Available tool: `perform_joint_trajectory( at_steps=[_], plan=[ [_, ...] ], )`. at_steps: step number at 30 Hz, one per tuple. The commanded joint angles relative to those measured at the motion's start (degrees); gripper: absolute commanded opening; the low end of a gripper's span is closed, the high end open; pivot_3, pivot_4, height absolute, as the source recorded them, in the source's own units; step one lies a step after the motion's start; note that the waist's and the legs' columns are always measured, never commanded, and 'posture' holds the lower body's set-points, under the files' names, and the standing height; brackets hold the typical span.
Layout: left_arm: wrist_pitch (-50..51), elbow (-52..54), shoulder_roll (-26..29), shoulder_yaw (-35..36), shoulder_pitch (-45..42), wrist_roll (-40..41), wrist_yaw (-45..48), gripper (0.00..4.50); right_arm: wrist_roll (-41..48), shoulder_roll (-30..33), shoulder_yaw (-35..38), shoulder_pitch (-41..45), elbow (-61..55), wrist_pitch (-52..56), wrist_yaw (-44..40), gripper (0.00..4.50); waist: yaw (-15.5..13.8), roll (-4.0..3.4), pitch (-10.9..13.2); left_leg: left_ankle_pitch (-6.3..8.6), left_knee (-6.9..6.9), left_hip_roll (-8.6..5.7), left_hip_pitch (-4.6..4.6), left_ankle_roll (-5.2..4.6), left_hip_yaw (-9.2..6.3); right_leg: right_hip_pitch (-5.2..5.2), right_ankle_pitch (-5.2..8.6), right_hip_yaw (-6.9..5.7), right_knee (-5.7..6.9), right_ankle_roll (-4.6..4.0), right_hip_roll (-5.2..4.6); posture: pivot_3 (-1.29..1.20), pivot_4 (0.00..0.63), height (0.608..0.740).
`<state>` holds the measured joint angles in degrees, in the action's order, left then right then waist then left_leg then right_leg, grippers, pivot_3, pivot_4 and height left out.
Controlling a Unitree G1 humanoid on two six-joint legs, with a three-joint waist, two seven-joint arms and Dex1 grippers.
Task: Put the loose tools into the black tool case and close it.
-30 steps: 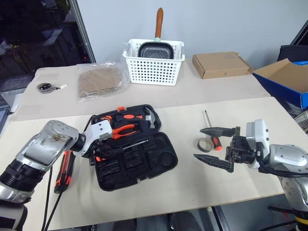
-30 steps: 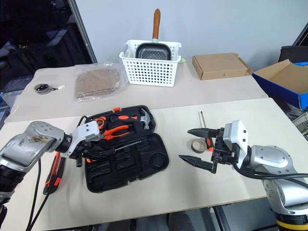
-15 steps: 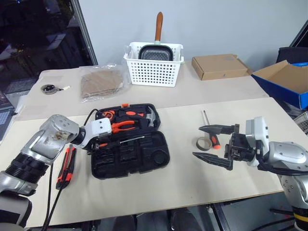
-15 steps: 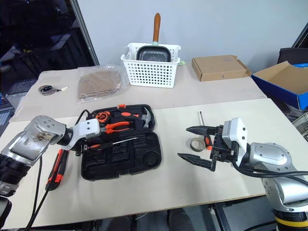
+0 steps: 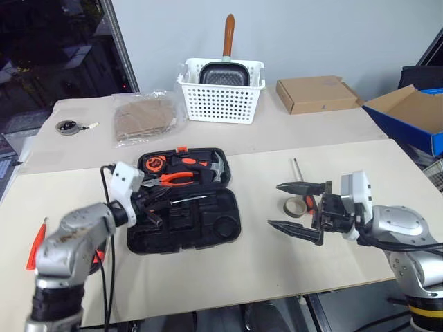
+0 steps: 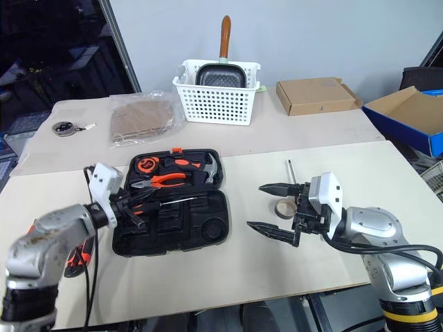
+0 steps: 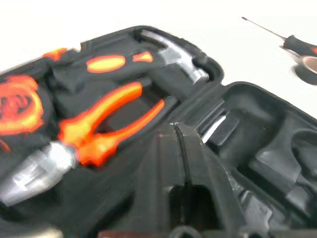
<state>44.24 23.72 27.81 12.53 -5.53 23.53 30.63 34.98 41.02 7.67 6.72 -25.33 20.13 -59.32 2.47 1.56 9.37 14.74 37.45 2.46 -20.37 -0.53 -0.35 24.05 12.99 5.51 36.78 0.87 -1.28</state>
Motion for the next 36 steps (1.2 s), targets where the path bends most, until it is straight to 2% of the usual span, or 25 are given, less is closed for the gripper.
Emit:
perform_joint_trajectory(
  at_steps=[1, 7, 15, 18, 20, 23, 24, 26, 29, 33, 36],
  plan=[
    [-3.0, 0.68, 0.03, -3.06, 3.27, -4.73, -3.66, 0.01, -0.01, 0.27, 0.77, 0.43, -1.54, -1.01, 0.52, 4.5, 0.15, 0.0, 0.0, -0.01, -0.03, 0.0, 0.05, 0.01, 0.0, -0.06, 0.1, 0.03, 0.02, 0.17, 0.02, 0.0, 0.15, 0.74],
    [-7.11, -7.77, 4.85, -11.5, 4.11, -11.36, -0.72, 0.01, -0.19, 0.82, 1.22, 0.94, -1.22, -0.73, 1.04, 4.5, 0.15, -0.08, -0.05, -0.06, -0.11, -0.02, 0.44, 0.09, 0.0, -0.66, 0.11, 0.04, -0.02, 0.16, 0.06, 0.0, 0.15, 0.74],
    [-17.65, -21.23, 11.77, -18.68, -1.12, -17.42, 7.21, 0.01, -0.48, 1.26, 1.55, -0.02, -2.11, 0.1, 2.58, 4.5, 0.2, -0.3, -0.18, -0.05, -0.21, -0.15, 1.05, 0.1, -0.01, -1.1, 0.35, 0.17, -0.06, -0.19, 0.04, 0.0, 0.15, 0.74],
    [-23.53, -18.11, 9.16, -12.22, -0.06, -8.95, 12.06, 0.01, -3.6, -0.15, 2.19, 0.43, -2.0, -0.1, 8.42, 4.5, 0.45, -0.65, -0.39, -0.06, -0.24, -0.27, 1.08, 0.11, -0.05, -1.07, 0.35, 0.28, -0.03, -0.19, 0.02, 0.0, 0.15, 0.74],
    [-22.69, -12.59, 7.21, -6.74, 0.76, -2.47, 12.56, 0.01, -4.98, -0.3, 3.19, 0.47, -1.78, 1.66, 12.54, 4.5, 0.76, -0.66, -0.39, -0.07, -0.34, -0.32, 1.06, 0.12, -0.06, -0.94, 0.34, 0.38, -0.02, -0.18, 0.03, 0.0, 0.15, 0.74],
    [-14.36, -1.7, 10.18, -0.33, 2.25, 8.82, 15.75, 0.01, -8.33, 3.0, 3.24, 1.46, -3.25, 12.33, 20.59, 4.5, 0.83, 0.14, 0.07, -0.1, -0.44, -0.32, 0.98, 0.17, -0.13, -0.77, 0.16, 0.36, -0.03, 0.14, 0.04, 0.0, 0.15, 0.74],
    [-11.59, 2.04, 11.62, 0.88, 2.5, 13.17, 16.93, 0.26, -9.69, 5.19, 2.68, 2.39, -2.93, 17.54, 22.61, 4.5, 0.85, 0.28, 0.01, -0.13, -0.44, -0.31, 0.91, 0.24, -0.17, -0.55, 0.14, 0.32, -0.07, 0.19, 0.04, 0.0, 0.15, 0.74],
    [-6.97, 7.56, 14.66, 3.16, 2.33, 20.46, 18.7, 0.67, -7.62, 7.54, 1.94, 5.07, -0.81, 25.13, 22.67, 4.5, 0.81, 0.28, 0.01, -0.28, -0.42, -0.3, 0.02, 0.5, -0.19, 0.26, 0.04, 0.32, -0.09, 0.32, -0.02, 0.0, 0.15, 0.74],
    [-1.69, 13.36, 19.11, 4.85, 1.59, 28.94, 19.35, 1.76, -8.56, 9.19, 0.67, 8.29, 3.34, 32.26, 24.47, 4.5, 0.67, 0.19, -0.04, -0.12, -0.46, -0.46, -0.12, 0.36, -0.19, 0.27, 0.06, 0.33, -0.25, 0.33, -0.17, 0.0, 0.15, 0.74],
    [0.96, 18.13, 22.46, 4.88, 2.04, 34.2, 19.77, 3.17, -11.5, 10.05, -3.47, 13.94, 12.83, 38.74, 25.65, 4.5, 0.69, 0.12, -0.06, -0.01, -0.57, -0.46, -0.24, 0.19, -0.22, 0.24, 0.12, 0.3, -0.72, 0.44, -0.17, 0.0, 0.15, 0.74],
    [2.06, 18.97, 22.68, 3.69, 0.52, 36.22, 17.87, 4.15, -12.02, 7.22, -6.87, 20.57, 20.01, 41.69, 25.58, 4.5, 0.9, 0.13, -0.05, 0.0, -0.54, -0.49, -0.29, 0.18, -0.2, 0.24, 0.11, 0.31, -0.8, 0.49, -0.19, 0.0, 0.15, 0.74]
  ],
)
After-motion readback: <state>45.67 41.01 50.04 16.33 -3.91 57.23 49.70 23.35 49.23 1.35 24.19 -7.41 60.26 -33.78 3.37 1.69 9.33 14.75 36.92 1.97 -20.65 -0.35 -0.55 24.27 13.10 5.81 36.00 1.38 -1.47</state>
